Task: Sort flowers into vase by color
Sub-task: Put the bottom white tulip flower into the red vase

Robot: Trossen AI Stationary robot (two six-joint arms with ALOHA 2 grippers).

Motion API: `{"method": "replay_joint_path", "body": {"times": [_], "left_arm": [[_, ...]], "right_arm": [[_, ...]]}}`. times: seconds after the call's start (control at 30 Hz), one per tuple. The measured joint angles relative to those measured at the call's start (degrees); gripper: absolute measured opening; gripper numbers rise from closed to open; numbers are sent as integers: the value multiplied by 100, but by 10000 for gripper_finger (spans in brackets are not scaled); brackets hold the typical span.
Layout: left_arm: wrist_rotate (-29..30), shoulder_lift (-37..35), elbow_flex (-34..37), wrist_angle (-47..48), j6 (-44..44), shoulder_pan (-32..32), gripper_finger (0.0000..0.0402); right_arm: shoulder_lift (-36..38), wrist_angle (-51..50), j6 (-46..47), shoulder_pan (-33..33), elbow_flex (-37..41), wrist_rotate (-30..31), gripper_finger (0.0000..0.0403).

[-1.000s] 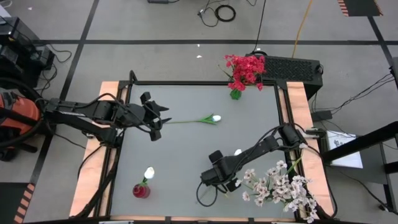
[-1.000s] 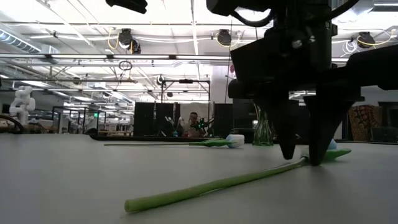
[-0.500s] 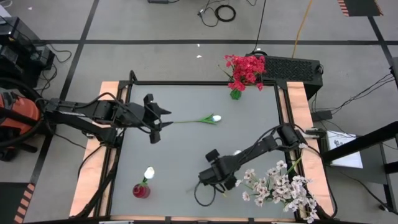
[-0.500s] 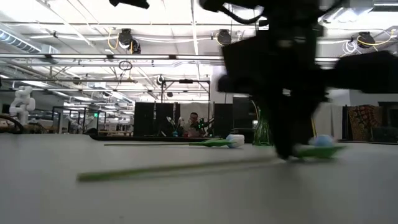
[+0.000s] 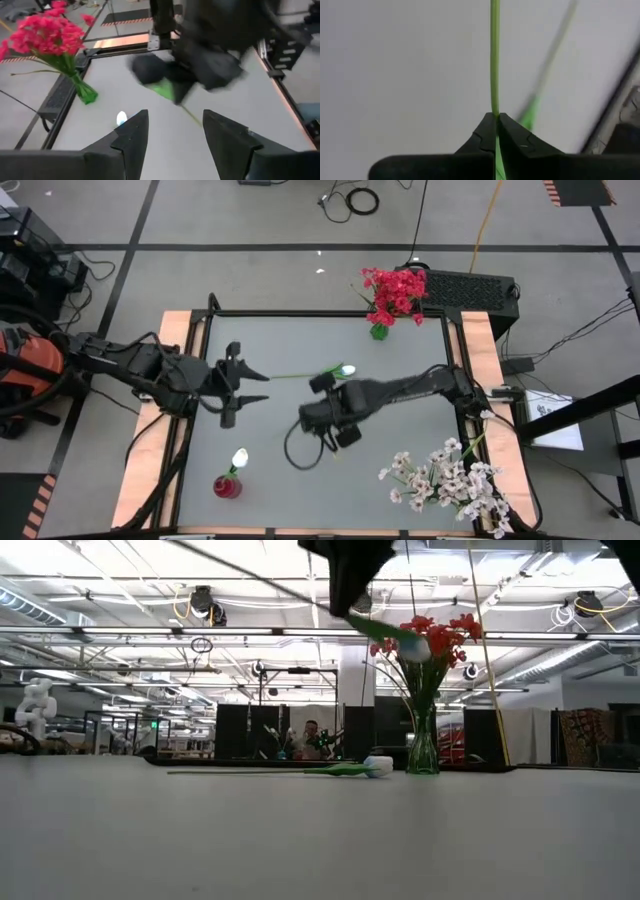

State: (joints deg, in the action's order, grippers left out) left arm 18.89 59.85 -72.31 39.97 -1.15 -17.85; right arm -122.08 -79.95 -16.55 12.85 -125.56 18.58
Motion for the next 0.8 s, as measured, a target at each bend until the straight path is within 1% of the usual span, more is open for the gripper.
{"method": "replay_joint_path", "body": {"times": [0.1,0.2,0.3,0.4,0.47,0.57,0.67,0.8], "left_arm": [[256,71,0,14,8,-140,210],[580,179,0,15,129,-157,234],[865,366,0,13,348,-157,261],[894,640,0,44,476,-157,283],[971,836,1,116,485,-157,288],[1289,1122,2,417,501,-80,289],[1302,1403,10,732,492,110,289],[1420,1561,11,754,463,272,289]], "right_arm": [[7,-322,69,-196,-523,125,0],[7,-547,139,-397,-851,140,0],[7,-551,349,-606,-949,257,0],[4,-615,557,-762,-946,295,0],[2,-612,716,-814,-944,276,0],[-14,-611,856,-834,-944,276,0],[-28,-588,958,-834,-944,274,0],[-28,-587,1119,-834,-944,274,0]]}}
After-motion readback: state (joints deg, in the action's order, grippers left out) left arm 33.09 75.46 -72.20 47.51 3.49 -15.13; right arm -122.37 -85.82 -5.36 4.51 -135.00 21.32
